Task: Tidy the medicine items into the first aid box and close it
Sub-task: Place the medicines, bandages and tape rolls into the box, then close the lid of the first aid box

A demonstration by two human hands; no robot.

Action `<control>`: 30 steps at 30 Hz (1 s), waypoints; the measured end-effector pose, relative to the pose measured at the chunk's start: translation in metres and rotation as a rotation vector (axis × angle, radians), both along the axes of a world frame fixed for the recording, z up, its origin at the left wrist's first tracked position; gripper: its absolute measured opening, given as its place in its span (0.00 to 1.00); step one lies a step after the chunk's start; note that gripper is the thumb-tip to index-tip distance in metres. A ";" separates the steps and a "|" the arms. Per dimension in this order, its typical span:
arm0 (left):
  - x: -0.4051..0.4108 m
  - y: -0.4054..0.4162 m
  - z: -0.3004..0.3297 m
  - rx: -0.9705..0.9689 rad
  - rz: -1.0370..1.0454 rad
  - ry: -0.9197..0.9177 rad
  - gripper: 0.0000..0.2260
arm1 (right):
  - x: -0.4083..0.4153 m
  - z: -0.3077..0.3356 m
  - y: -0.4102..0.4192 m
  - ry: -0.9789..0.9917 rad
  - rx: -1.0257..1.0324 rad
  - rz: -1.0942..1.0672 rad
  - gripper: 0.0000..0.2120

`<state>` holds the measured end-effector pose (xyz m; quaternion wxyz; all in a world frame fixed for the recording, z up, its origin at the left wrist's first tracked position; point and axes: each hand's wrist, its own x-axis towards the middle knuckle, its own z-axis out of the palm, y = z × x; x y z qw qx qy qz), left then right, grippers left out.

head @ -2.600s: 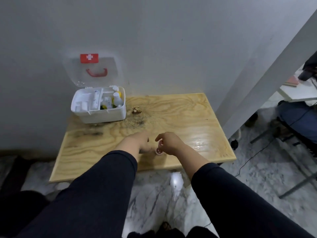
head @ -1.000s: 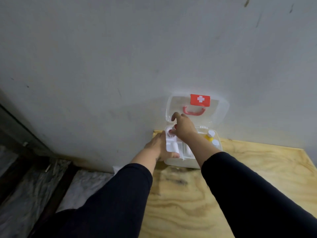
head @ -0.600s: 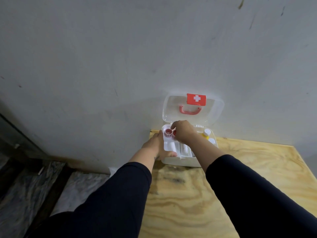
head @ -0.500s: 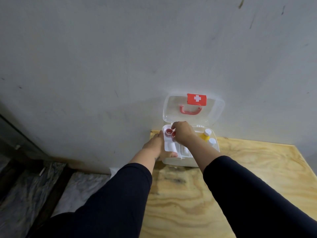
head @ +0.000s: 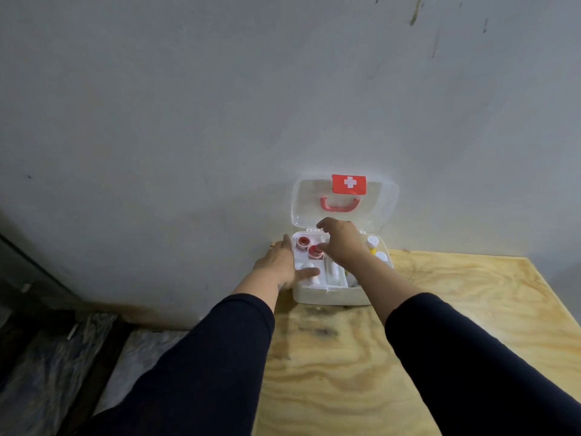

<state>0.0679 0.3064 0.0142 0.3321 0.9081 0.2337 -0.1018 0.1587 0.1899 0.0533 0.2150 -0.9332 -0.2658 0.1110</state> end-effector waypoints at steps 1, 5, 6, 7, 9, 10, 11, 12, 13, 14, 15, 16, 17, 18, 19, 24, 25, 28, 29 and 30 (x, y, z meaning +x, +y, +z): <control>0.001 0.001 0.008 0.015 0.034 -0.009 0.46 | 0.002 0.005 -0.007 -0.028 0.027 -0.032 0.21; 0.011 0.005 0.052 0.118 0.135 -0.170 0.35 | 0.012 0.025 -0.038 -0.198 0.099 -0.220 0.17; 0.015 0.007 0.061 0.155 0.131 -0.215 0.34 | 0.014 0.031 -0.044 -0.248 0.115 -0.276 0.17; 0.020 0.008 0.070 0.191 0.119 -0.256 0.32 | 0.018 0.036 -0.049 -0.298 0.122 -0.325 0.18; 0.030 0.011 0.082 0.232 0.092 -0.310 0.30 | 0.027 0.045 -0.053 -0.375 0.111 -0.374 0.22; 0.035 0.011 0.085 0.240 0.079 -0.326 0.28 | 0.032 0.049 -0.052 -0.378 0.109 -0.380 0.25; 0.040 0.011 0.088 0.240 0.068 -0.333 0.27 | 0.037 0.052 -0.050 -0.346 0.121 -0.385 0.28; 0.043 0.011 0.088 0.233 0.062 -0.333 0.26 | 0.041 0.054 -0.047 -0.284 0.145 -0.387 0.30; 0.046 0.009 0.089 0.220 0.058 -0.330 0.25 | 0.045 0.056 -0.043 -0.222 0.174 -0.384 0.32; 0.048 0.008 0.089 0.204 0.059 -0.325 0.25 | 0.049 0.056 -0.040 -0.174 0.202 -0.374 0.33; 0.048 0.006 0.088 0.188 0.063 -0.317 0.25 | 0.050 0.055 -0.037 -0.143 0.228 -0.363 0.34; 0.049 0.003 0.088 0.177 0.065 -0.316 0.25 | 0.051 0.054 -0.036 -0.126 0.252 -0.358 0.33; 0.047 0.002 0.087 0.168 0.066 -0.320 0.25 | 0.051 0.053 -0.035 -0.117 0.271 -0.360 0.32; 0.045 0.000 0.087 0.162 0.068 -0.331 0.25 | 0.050 0.052 -0.036 -0.109 0.285 -0.363 0.31; 0.042 -0.001 0.087 0.158 0.069 -0.342 0.26 | 0.048 0.050 -0.038 -0.102 0.296 -0.362 0.30; 0.016 -0.017 0.077 0.220 0.055 -0.331 0.27 | 0.026 0.039 -0.059 -0.131 0.353 -0.305 0.30; 0.009 -0.023 0.074 0.248 0.055 -0.312 0.27 | 0.019 0.037 -0.064 -0.134 0.362 -0.296 0.30; -0.014 -0.039 0.062 0.314 0.027 -0.260 0.29 | -0.005 0.028 -0.079 -0.133 0.354 -0.269 0.31; -0.021 -0.044 0.058 0.335 0.011 -0.246 0.29 | -0.012 0.023 -0.084 -0.129 0.342 -0.259 0.32; -0.029 -0.049 0.053 0.357 0.000 -0.237 0.30 | -0.020 0.019 -0.090 -0.122 0.333 -0.251 0.32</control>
